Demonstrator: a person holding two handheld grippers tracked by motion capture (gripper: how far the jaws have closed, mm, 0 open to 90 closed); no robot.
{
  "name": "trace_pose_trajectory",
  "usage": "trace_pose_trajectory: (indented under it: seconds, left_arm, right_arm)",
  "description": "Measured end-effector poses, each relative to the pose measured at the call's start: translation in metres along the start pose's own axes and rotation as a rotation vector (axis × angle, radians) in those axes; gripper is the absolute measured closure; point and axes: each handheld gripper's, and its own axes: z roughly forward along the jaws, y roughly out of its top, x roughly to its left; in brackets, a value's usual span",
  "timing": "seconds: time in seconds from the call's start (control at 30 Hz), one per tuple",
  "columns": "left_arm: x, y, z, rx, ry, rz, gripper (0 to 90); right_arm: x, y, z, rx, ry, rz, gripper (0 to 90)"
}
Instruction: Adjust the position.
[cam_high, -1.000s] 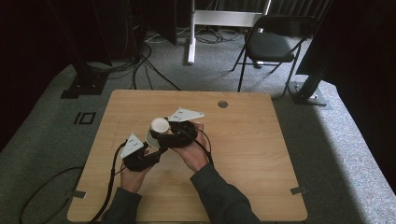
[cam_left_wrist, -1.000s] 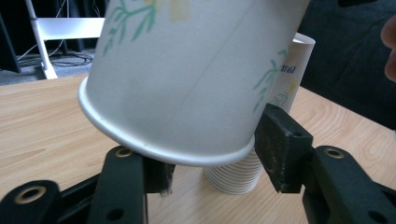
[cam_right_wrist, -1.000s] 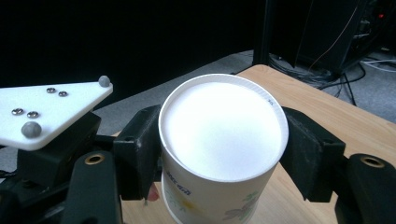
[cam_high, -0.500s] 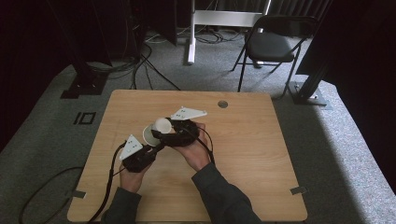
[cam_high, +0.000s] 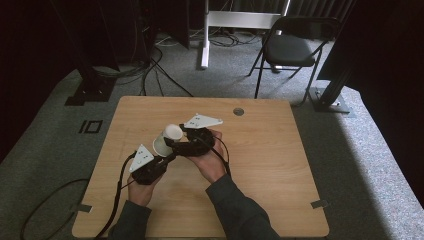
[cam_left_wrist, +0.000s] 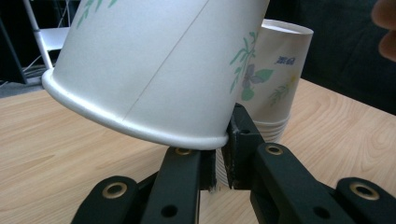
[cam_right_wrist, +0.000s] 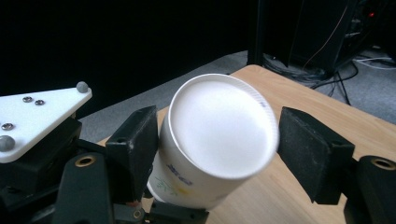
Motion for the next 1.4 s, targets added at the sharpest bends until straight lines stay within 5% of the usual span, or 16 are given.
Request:
trace_pose_trajectory:
  seconds: [0.53, 1.1, 1.4]
  left_arm:
    - [0.003, -0.001, 0.000, 0.011, 0.012, -0.007, 84.3]
    - [0.001, 0.006, -0.010, -0.065, -0.003, -0.012, 80.7]
    - [-0.005, 0.009, -0.009, -0.046, -0.015, 0.039, 82.7]
  right_arm:
    - [0.013, 0.003, -0.004, -0.051, -0.006, -0.082, 30.4]
    - [0.009, -0.002, 0.003, 0.001, 0.012, -0.036, 33.0]
    - [0.003, 0.006, 0.006, 0.004, -0.068, -0.001, 37.5]
